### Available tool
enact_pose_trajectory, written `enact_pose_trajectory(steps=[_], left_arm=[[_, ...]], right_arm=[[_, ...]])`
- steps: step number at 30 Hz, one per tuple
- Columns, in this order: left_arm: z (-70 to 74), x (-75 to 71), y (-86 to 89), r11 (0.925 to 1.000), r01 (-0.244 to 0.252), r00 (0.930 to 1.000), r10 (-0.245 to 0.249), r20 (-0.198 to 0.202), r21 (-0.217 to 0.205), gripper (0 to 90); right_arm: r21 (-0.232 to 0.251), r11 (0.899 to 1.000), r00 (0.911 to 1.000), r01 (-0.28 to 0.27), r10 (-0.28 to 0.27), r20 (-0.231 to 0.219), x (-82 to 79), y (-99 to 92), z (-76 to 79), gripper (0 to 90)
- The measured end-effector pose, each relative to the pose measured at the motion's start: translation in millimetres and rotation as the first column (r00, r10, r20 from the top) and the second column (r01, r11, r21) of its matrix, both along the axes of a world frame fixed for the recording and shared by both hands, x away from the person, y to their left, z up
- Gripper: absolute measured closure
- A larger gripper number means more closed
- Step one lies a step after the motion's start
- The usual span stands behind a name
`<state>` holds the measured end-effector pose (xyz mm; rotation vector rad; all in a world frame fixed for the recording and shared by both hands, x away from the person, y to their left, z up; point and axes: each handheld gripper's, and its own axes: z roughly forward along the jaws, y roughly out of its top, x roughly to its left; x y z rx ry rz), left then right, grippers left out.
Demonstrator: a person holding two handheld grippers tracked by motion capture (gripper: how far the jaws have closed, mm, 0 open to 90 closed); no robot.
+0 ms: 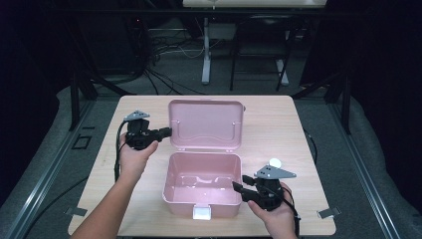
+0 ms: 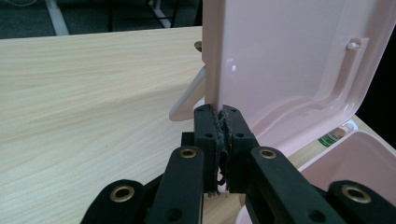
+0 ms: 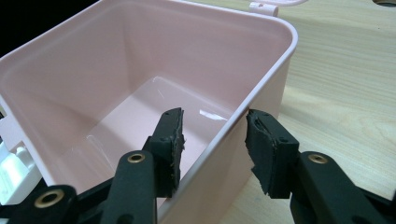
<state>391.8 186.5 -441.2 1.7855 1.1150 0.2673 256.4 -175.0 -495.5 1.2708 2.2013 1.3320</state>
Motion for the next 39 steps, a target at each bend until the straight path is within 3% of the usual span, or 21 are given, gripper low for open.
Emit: enact_pose_trajectory(steps=[21, 39], left_arm=[[-1.9, 17.7, 0.2, 0.9995, -0.014, 0.9927, 0.011, -0.120, -0.027, 87.2], [-5.2, 28.1, 0.7, 0.9989, -0.023, 0.9822, 0.015, -0.187, -0.040, 87.2]], right_arm=[[0.000, 1.000, 1.0000, 0.001, -0.001, -0.001, 0.6, 0.1, -0.5, 56.1], [0.003, 1.000, 1.0000, 0.003, -0.003, -0.007, 0.9, 0.2, -0.9, 55.9]])
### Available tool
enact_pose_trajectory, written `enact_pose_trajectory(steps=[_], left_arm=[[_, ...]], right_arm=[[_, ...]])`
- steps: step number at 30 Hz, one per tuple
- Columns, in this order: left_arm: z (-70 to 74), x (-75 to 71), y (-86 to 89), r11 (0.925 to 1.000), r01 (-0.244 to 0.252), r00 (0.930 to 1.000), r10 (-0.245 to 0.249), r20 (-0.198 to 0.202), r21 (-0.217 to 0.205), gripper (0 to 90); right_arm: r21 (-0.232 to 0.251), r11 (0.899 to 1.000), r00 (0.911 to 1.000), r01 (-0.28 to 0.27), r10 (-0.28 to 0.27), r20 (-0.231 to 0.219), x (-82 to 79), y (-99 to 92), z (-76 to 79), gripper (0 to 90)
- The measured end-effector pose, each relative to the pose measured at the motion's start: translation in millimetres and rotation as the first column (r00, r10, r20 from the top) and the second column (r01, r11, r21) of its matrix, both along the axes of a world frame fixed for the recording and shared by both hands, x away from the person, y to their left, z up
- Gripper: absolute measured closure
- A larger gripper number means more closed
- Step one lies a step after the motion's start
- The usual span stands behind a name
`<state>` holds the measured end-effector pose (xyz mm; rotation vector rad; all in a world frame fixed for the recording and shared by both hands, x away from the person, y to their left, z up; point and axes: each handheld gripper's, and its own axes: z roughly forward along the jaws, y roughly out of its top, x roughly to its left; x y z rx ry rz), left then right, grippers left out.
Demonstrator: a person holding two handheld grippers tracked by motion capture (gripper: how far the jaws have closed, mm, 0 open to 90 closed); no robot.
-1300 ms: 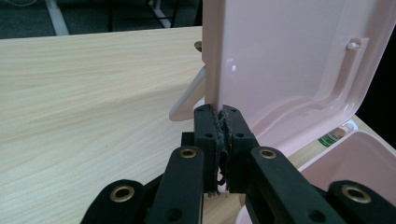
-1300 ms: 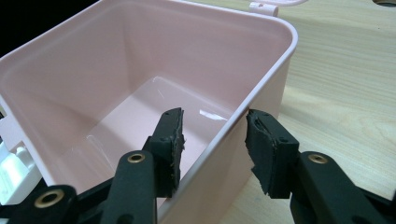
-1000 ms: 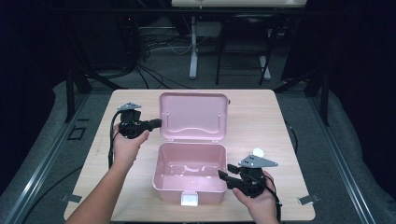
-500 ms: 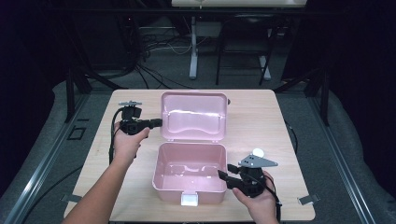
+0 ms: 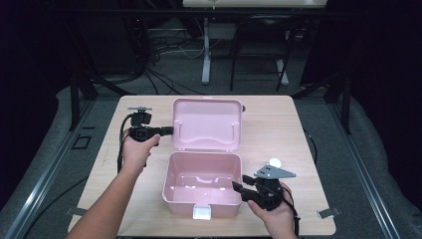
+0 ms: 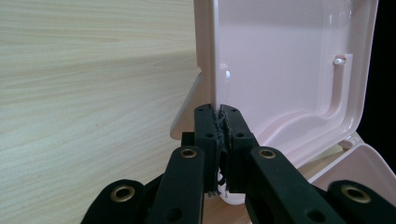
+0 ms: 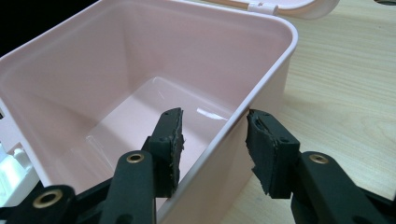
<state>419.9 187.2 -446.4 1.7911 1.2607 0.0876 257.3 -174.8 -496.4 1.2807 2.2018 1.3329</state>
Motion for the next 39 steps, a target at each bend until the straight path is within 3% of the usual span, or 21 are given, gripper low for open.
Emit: enact_pose_trajectory(steps=[6, 11, 39], left_arm=[[-1.9, 3.3, 1.5, 0.9997, -0.004, 0.9995, 0.003, -0.032, -0.022, 87.2], [-2.0, 5.7, 0.3, 0.9999, -0.006, 0.9989, 0.005, -0.047, -0.009, 87.0], [-5.9, 7.8, -2.4, 0.9996, -0.026, 0.9980, 0.027, -0.057, 0.014, 87.3]], right_arm=[[0.000, 1.000, 1.0000, -0.001, 0.001, 0.003, 0.3, 0.1, -0.3, 55.8], [0.004, 1.000, 1.0000, 0.001, -0.001, 0.004, 0.3, 0.4, -0.7, 55.7], [0.007, 1.000, 1.0000, 0.002, -0.002, 0.001, 0.2, 0.1, -1.3, 55.3]])
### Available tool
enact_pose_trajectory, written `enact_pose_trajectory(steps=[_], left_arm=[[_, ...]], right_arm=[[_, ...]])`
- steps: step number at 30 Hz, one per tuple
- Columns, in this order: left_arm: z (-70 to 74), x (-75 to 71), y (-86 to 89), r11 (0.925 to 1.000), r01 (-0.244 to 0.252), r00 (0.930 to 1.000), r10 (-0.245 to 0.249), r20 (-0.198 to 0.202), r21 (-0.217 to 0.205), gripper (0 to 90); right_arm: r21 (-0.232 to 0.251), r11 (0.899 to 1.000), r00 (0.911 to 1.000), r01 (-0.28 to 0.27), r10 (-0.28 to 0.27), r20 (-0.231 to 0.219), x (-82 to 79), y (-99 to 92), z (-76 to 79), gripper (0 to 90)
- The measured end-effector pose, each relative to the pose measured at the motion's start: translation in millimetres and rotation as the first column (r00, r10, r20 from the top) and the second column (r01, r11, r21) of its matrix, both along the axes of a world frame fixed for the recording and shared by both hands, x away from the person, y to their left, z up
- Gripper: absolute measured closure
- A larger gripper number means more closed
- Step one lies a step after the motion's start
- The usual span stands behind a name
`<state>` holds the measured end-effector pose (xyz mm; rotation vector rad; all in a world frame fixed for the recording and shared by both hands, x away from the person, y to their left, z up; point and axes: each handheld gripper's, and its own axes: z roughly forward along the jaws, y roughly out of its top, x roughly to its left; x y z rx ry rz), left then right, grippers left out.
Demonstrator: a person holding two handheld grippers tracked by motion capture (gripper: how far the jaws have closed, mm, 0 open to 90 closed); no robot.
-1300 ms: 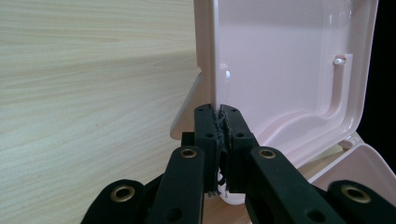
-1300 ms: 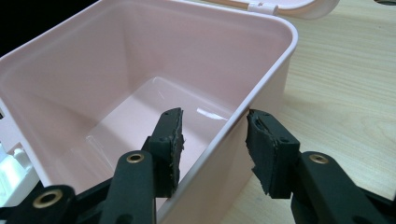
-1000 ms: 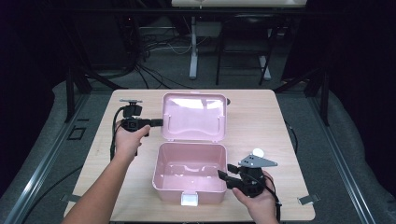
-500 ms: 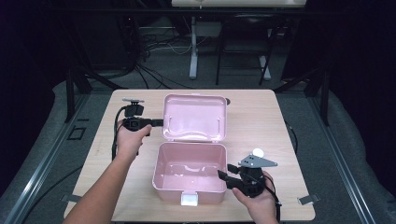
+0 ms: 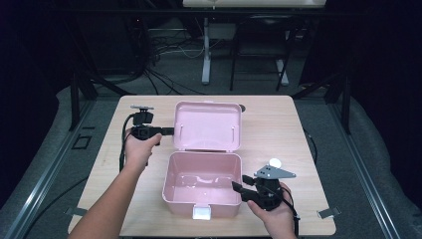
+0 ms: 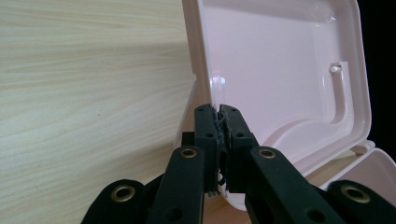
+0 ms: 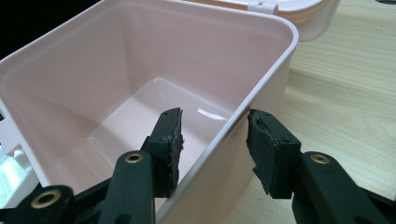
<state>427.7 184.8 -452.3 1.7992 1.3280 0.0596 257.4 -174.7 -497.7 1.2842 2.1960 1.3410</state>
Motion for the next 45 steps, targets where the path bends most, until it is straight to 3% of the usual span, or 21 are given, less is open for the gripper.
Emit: enact_pose_trajectory(steps=[13, 30, 33, 34, 39, 45], left_arm=[[-13.5, 1.2, 1.4, 0.9999, -0.004, 0.9994, 0.005, -0.036, 0.015, 88.1], [-16.7, 1.9, 0.4, 0.9995, 0.002, 0.9993, -0.001, -0.037, 0.031, 87.6], [-18.0, 1.4, 2.1, 0.9998, 0.000, 0.9997, 0.001, -0.024, 0.020, 85.4], [-18.2, 1.2, 2.8, 0.9998, 0.001, 0.9997, 0.000, -0.023, 0.020, 80.2], [-17.9, -3.4, 7.0, 0.9999, -0.007, 1.0000, 0.007, -0.004, 0.011, 72.2], [-14.3, -15.7, 12.9, 0.9991, 0.002, 0.9988, -0.004, 0.048, 0.042, 65.5]], right_arm=[[-0.003, 1.000, 1.0000, 0.003, -0.003, 0.005, -0.6, 1.3, -0.3, 56.1], [-0.002, 1.000, 1.0000, 0.006, -0.006, 0.007, -0.8, 1.4, -0.5, 56.2], [0.001, 1.000, 0.9999, 0.008, -0.008, 0.009, -0.8, 1.6, -0.6, 56.3], [-0.001, 1.000, 0.9999, 0.008, -0.008, 0.009, -1.1, 1.7, -0.4, 56.1], [-0.001, 1.000, 1.0000, 0.007, -0.007, 0.006, -2.1, 1.9, 0.3, 55.9], [-0.005, 1.000, 0.9998, 0.011, -0.011, 0.018, -3.6, 0.4, 4.8, 56.3]])
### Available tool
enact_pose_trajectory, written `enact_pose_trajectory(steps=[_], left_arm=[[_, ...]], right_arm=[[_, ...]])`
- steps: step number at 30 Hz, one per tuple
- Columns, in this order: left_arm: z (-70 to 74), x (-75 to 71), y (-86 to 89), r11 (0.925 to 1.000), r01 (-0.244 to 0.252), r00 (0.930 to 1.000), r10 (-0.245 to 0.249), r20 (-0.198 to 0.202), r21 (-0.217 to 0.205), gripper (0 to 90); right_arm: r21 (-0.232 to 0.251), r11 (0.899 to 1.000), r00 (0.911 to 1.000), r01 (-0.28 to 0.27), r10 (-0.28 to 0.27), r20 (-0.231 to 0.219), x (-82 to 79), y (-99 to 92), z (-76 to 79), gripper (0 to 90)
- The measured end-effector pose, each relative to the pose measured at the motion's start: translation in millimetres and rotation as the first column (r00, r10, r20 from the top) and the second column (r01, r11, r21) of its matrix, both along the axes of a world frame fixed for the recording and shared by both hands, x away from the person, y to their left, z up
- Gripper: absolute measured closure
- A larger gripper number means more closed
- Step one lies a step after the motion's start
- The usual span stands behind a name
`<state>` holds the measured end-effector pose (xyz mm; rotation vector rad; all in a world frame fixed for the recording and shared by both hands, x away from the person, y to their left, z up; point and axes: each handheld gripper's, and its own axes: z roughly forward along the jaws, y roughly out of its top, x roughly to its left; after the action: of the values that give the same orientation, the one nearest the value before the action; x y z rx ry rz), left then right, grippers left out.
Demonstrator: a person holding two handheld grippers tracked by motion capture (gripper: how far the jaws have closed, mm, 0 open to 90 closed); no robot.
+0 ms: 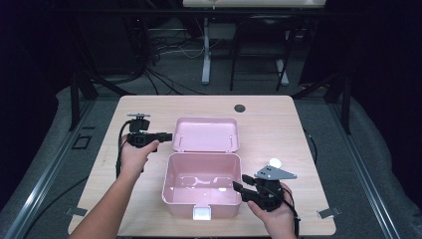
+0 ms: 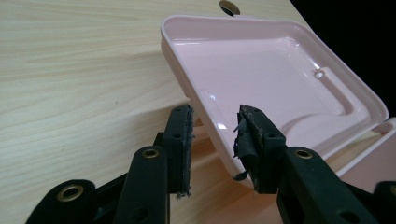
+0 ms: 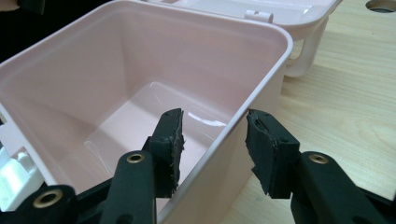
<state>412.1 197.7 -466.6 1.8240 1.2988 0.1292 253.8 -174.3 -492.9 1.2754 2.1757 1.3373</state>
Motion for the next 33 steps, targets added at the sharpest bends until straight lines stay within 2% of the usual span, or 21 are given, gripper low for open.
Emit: enact_pose_trajectory(steps=[3, 8, 12, 16, 21, 25, 28, 33], left_arm=[[-0.1, -7.5, 2.5, 0.9999, 0.014, 0.9997, -0.014, 0.019, -0.004, 65.0], [-1.3, -19.5, 6.9, 0.9998, 0.015, 0.9984, -0.016, 0.055, 0.016, 62.1], [-4.8, -27.6, 12.4, 0.9997, 0.022, 0.9979, -0.022, 0.060, 0.004, 60.8], [-9.8, -34.5, 15.4, 0.9992, 0.019, 0.9964, -0.022, 0.082, 0.035, 60.6], [-15.1, -43.5, 21.2, 0.9997, 0.017, 0.9945, -0.019, 0.103, 0.016, 60.3], [-15.9, -48.1, 24.3, 0.9995, 0.026, 0.9937, -0.028, 0.109, 0.017, 60.3], [-13.7, -51.7, 26.9, 0.9994, 0.034, 0.9917, -0.034, 0.124, 0.005, 60.3], [-14.2, -60.4, 29.2, 0.9980, 0.063, 0.9873, -0.064, 0.146, 0.011, 60.0]], right_arm=[[0.007, 1.000, 1.0000, -0.001, 0.001, 0.008, -0.1, -1.6, 2.1, 56.6], [0.011, 1.000, 0.9999, 0.004, -0.005, 0.012, -0.7, -3.3, 4.1, 56.6], [0.022, 1.000, 0.9995, 0.015, -0.015, 0.027, -0.5, -7.1, 5.6, 56.7], [0.025, 0.999, 0.9993, 0.020, -0.021, 0.031, -0.4, -10.2, 7.0, 57.3], [0.030, 0.999, 0.9989, 0.028, -0.029, 0.037, 0.6, -12.2, 6.6, 57.4], [0.027, 0.999, 0.9988, 0.030, -0.031, 0.037, 0.8, -13.8, 6.3, 57.3], [0.026, 0.999, 0.9984, 0.030, -0.032, 0.048, 0.6, -16.2, 6.8, 57.6], [0.037, 0.998, 0.9954, 0.042, -0.045, 0.085, -0.6, -19.9, 8.3, 59.1]])
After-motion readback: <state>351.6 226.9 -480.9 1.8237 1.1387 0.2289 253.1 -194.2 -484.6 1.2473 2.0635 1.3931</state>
